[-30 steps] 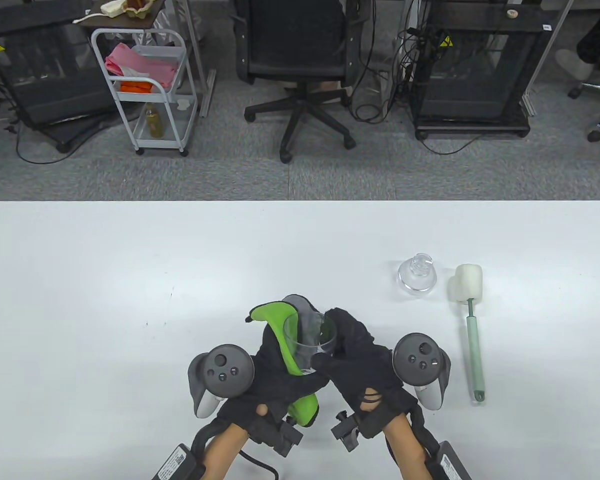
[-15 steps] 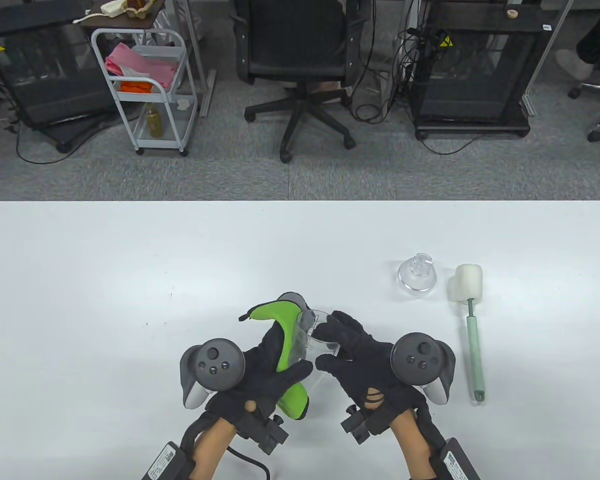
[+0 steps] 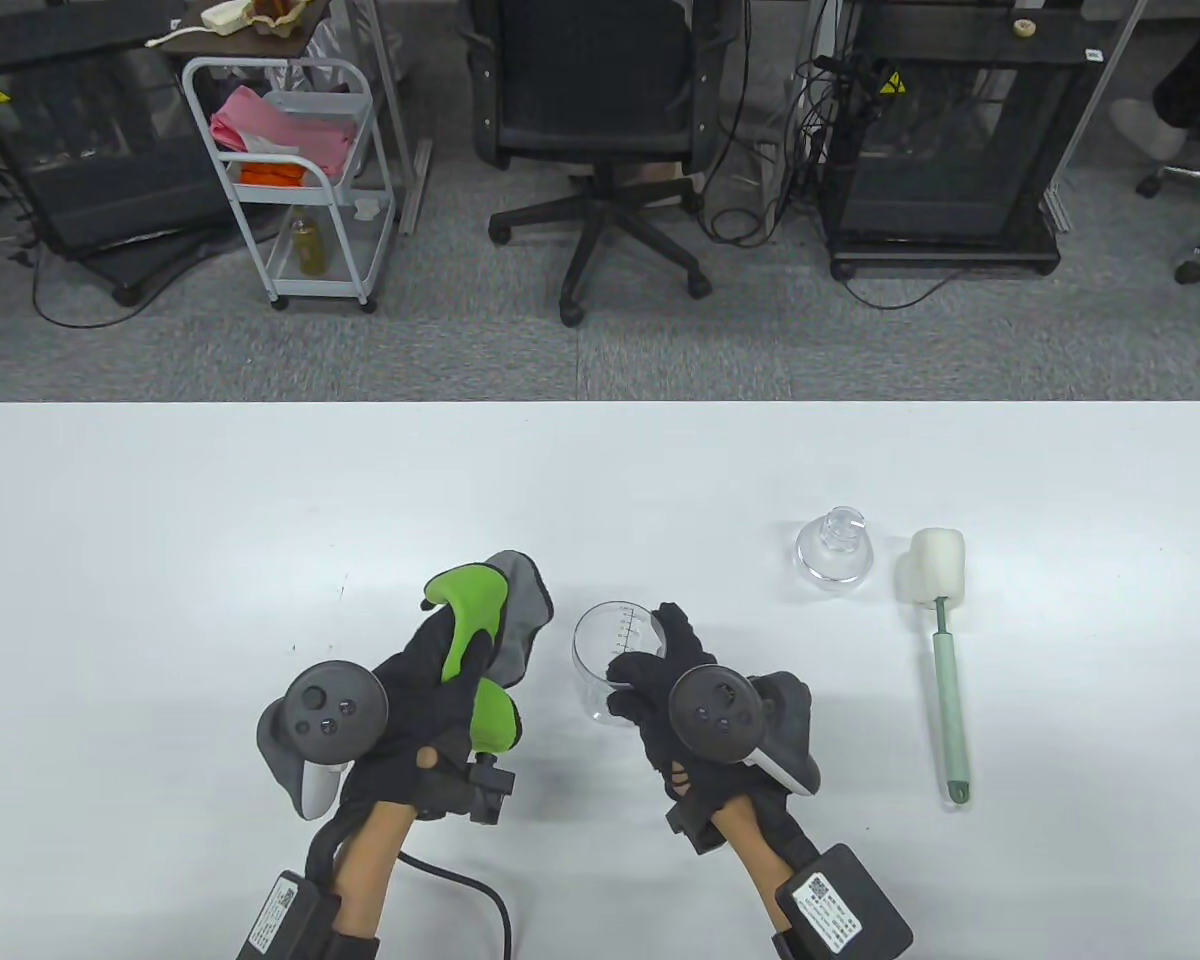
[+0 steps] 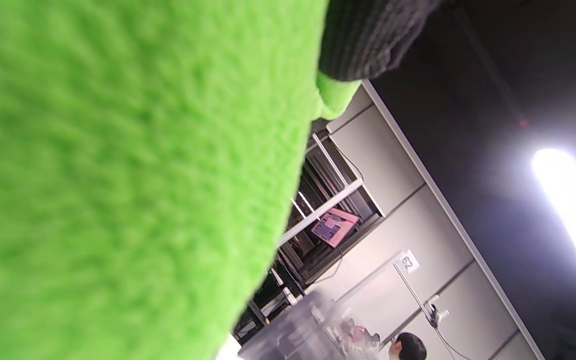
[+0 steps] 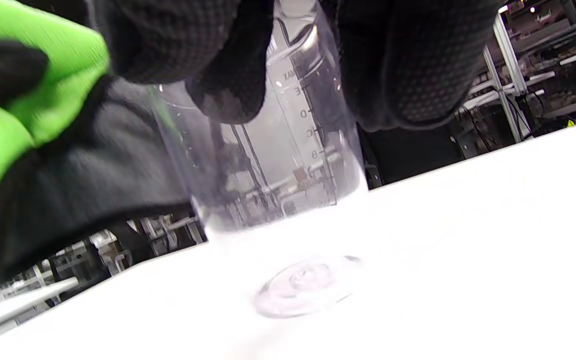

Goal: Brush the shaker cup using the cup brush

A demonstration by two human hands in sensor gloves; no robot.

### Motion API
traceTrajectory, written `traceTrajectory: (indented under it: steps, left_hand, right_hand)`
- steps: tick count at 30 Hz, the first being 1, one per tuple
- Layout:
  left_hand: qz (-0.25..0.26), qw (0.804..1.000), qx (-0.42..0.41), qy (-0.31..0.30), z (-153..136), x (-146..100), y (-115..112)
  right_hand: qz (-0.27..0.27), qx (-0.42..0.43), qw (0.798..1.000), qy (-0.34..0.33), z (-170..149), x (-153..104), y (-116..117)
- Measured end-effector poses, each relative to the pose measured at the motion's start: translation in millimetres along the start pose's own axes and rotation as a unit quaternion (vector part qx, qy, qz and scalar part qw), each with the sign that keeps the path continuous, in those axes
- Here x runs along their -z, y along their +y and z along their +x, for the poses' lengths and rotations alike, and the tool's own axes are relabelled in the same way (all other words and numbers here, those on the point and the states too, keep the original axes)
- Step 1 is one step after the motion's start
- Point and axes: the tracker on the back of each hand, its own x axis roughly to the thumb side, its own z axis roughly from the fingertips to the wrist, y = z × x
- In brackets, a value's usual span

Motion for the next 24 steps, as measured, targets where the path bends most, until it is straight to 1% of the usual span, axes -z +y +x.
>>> traceTrajectory:
  steps: [4, 6, 9, 11, 13, 15, 17, 19, 20, 22, 24]
  left_hand:
    - [0.004, 1.000, -0.004, 0.006, -6.6, 1.7, 2.7]
    - [0.003, 1.000, -0.011, 0.011, -8.7, 2.4, 1.8]
    - [-0.006, 1.000, -0.023, 0.012, -10.0, 3.1, -0.8]
    - [-0.007, 1.000, -0.021, 0.011, -9.6, 2.9, -2.0]
    - [-0.009, 1.000, -0.015, 0.010, -9.3, 2.8, -2.4]
    - [-0.013, 1.000, -0.015, 0.013, -9.5, 3.8, -2.1]
    - [-0.009, 1.000, -0.021, 0.014, -9.5, 4.8, -0.8]
    - [-0.006, 0.999, -0.024, 0.022, -10.1, 4.4, 0.2]
    - [-0.007, 0.999, -0.024, 0.023, -10.3, 4.1, 0.4]
    - [-0.003, 0.999, -0.016, 0.029, -10.4, 3.7, 0.9]
    - [-0.001, 0.999, -0.013, 0.033, -10.3, 3.7, 1.0]
  right_hand:
    - [0.030, -0.015, 0.999, 0.007, -3.9, 4.9, 19.5]
    - [0.036, -0.018, 0.999, 0.005, -5.0, 5.2, 25.1]
    - [0.053, -0.012, 0.999, 0.002, -7.0, 5.2, 29.9]
    - [0.061, -0.002, 0.998, 0.004, -7.5, 4.7, 27.5]
    - [0.062, 0.004, 0.998, 0.002, -7.8, 3.0, 14.9]
    - [0.044, 0.007, 0.999, 0.013, -10.1, 2.2, -2.5]
    - [0.019, 0.010, 0.998, 0.061, -22.4, 5.5, -27.9]
    - [-0.003, 0.005, 0.994, 0.111, -40.4, 14.2, -44.0]
    - [-0.006, -0.004, 0.991, 0.134, -49.1, 19.7, -49.2]
    - [0.004, -0.040, 0.979, 0.198, -74.7, 36.8, -59.3]
    - [0.009, -0.065, 0.967, 0.245, -95.2, 52.0, -61.9]
